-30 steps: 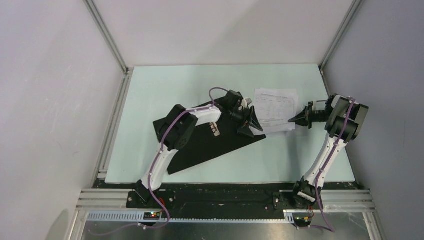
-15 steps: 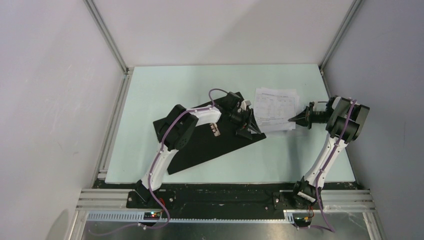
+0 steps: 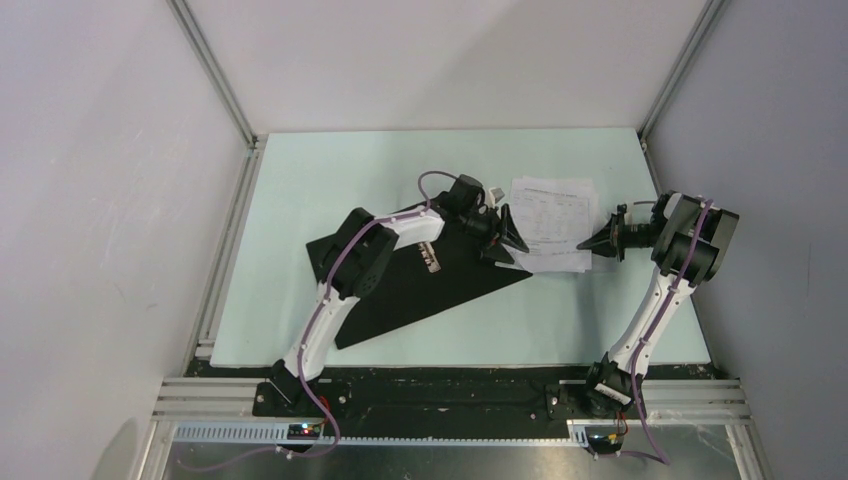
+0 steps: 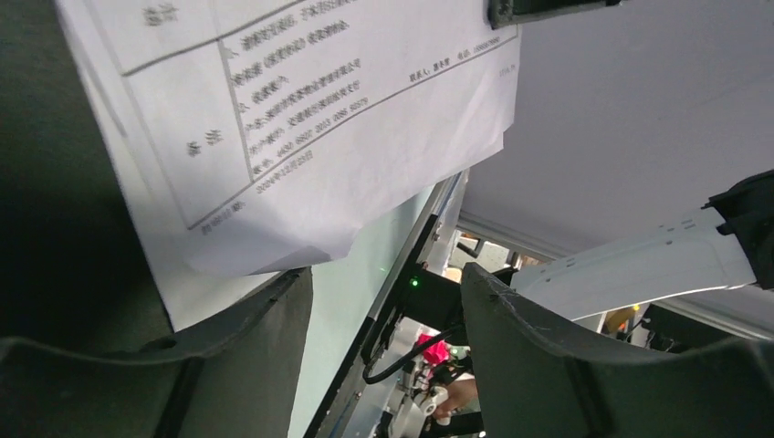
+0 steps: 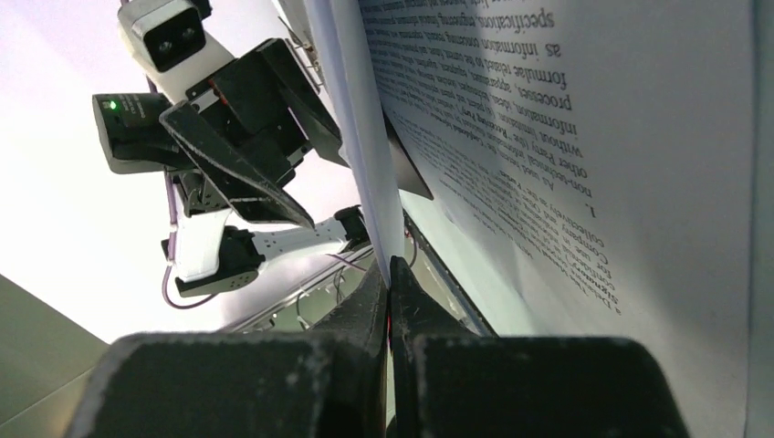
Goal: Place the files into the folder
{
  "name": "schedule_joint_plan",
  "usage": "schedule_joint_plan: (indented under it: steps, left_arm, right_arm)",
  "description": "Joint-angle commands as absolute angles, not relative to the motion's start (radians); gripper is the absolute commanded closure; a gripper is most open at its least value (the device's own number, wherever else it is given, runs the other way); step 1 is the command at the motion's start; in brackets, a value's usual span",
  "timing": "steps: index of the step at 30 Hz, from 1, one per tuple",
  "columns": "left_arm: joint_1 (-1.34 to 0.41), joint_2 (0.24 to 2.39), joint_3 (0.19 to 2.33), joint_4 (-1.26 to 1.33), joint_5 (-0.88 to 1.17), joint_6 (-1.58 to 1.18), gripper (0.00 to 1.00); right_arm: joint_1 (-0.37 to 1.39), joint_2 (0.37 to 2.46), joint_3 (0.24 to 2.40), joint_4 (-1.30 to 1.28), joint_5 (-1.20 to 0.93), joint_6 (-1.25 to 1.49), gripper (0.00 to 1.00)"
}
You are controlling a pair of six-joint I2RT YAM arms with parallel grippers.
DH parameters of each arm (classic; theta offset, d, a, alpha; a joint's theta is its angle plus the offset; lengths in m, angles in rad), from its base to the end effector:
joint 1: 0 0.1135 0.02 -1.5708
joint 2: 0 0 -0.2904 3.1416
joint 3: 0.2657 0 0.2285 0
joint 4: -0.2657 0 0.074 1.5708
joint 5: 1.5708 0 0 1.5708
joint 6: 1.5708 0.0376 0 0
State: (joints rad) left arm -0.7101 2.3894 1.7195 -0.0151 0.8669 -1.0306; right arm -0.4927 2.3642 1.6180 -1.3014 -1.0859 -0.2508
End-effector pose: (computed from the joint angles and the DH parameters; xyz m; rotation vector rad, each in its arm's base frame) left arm 0.3743 -0.3596 0.1598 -0.1436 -2.5690 1.6611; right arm 0.3572 -0.1540 0.1303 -0.6932 -2.5387 -1.6937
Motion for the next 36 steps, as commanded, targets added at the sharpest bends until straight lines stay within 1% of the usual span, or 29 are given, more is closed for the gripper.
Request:
schedule_joint_plan:
  steps: [1, 6, 11, 15, 16, 17, 18, 19, 20, 21, 22, 23, 24, 25, 26, 29, 33, 36]
  left_arm:
    - [-0.7, 2.419, 1.751, 0.016, 0.858, -1.098, 0.35]
    - [-0.7, 2.4, 1.709, -0.111, 0.804, -1.062, 0.36]
    - [-0.696, 2.392, 1.674, -0.118, 0.773, -1.076, 0.34]
    - [-0.699, 2.425, 1.721, -0.119, 0.72, -1.087, 0.36]
    - [-0.7, 2.436, 1.741, -0.119, 0.714, -1.086, 0.39]
    - [-0.701, 2.446, 1.749, -0.119, 0.706, -1.086, 0.41]
    - [-0.704, 2.451, 1.765, -0.119, 0.705, -1.085, 0.51]
    - [-0.706, 2.459, 1.77, -0.119, 0.707, -1.083, 0.57]
    - [-0.707, 2.463, 1.779, -0.119, 0.708, -1.083, 0.7]
    - [-0.707, 2.466, 1.78, -0.119, 0.707, -1.087, 0.82]
    - [-0.706, 2.467, 1.781, -0.117, 0.707, -1.09, 0.87]
    - [-0.705, 2.469, 1.779, -0.115, 0.708, -1.097, 0.95]
    - [-0.704, 2.469, 1.777, -0.111, 0.71, -1.102, 0.98]
    - [-0.702, 2.47, 1.777, -0.108, 0.717, -1.111, 1.0]
    - [-0.698, 2.47, 1.778, -0.097, 0.722, -1.114, 1.0]
    - [-0.686, 2.475, 1.794, -0.054, 0.757, -1.155, 1.0]
    - [-0.664, 2.466, 1.823, 0.068, 0.818, -1.215, 1.0]
    - [-0.65, 2.44, 1.843, 0.12, 0.882, -1.227, 1.0]
  right_arm:
    - [-0.495, 2.366, 1.618, -1.348, -1.001, -0.227, 1.0]
    - [-0.495, 2.364, 1.617, -1.346, -1.002, -0.22, 1.0]
    - [-0.489, 2.365, 1.616, -1.343, -0.994, -0.219, 0.99]
    - [-0.482, 2.364, 1.608, -1.342, -0.981, -0.218, 0.95]
    - [-0.48, 2.363, 1.605, -1.342, -0.972, -0.218, 0.93]
    - [-0.478, 2.361, 1.603, -1.342, -0.968, -0.218, 0.9]
    - [-0.477, 2.359, 1.599, -1.342, -0.956, -0.217, 0.81]
    - [-0.475, 2.354, 1.598, -1.342, -0.946, -0.214, 0.74]
    - [-0.474, 2.351, 1.598, -1.342, -0.923, -0.211, 0.62]
    - [-0.475, 2.341, 1.599, -1.343, -0.909, -0.209, 0.56]
    - [-0.477, 2.334, 1.6, -1.344, -0.879, -0.208, 0.47]
    - [-0.479, 2.317, 1.602, -1.343, -0.864, -0.204, 0.43]
    - [-0.485, 2.308, 1.603, -1.343, -0.83, -0.202, 0.36]
    - [-0.488, 2.288, 1.604, -1.345, -0.815, -0.201, 0.33]
    - [-0.494, 2.265, 1.604, -1.347, -0.784, -0.203, 0.28]
    - [-0.503, 2.218, 1.593, -1.359, -0.718, -0.22, 0.24]
    - [-0.513, 2.15, 1.572, -1.397, -0.681, -0.26, 0.22]
    - [-0.529, 2.113, 1.567, -1.42, -0.703, -0.305, 0.23]
